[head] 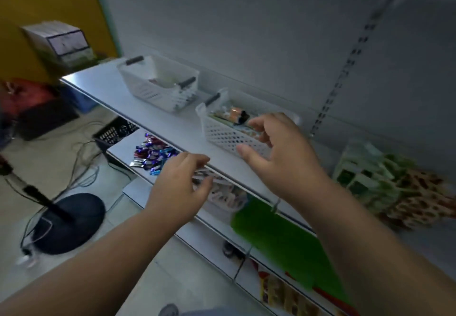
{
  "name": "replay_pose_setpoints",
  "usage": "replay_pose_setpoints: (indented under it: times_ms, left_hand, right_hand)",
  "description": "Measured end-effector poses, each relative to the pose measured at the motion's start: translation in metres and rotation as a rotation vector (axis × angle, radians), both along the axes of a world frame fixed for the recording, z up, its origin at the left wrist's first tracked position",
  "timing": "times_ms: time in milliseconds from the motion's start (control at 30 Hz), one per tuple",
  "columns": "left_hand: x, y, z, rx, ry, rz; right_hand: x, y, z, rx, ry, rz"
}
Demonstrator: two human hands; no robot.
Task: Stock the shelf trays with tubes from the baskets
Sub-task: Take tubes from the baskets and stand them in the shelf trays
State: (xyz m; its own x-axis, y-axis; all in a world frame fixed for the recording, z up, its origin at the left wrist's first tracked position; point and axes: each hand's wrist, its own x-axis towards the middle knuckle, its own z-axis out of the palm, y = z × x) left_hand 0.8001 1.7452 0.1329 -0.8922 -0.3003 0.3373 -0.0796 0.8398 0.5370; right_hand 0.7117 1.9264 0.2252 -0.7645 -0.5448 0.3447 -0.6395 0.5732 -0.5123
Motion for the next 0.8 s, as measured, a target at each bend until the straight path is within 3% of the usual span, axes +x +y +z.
replay_pose_setpoints:
  times_ms: [300, 800]
  left_hand:
    - [-0.013, -0.168, 0.026, 0.01, -0.023, 0.06]
    - [-0.127, -0.319, 0.033, 0.035, -0.003, 0.135]
  right_hand:
    - [-0.015, -0.161, 0.003, -0.022, -0.093, 0.005]
    - [-0.191, -0.343, -0.01, 0.079, -0.098, 0.089]
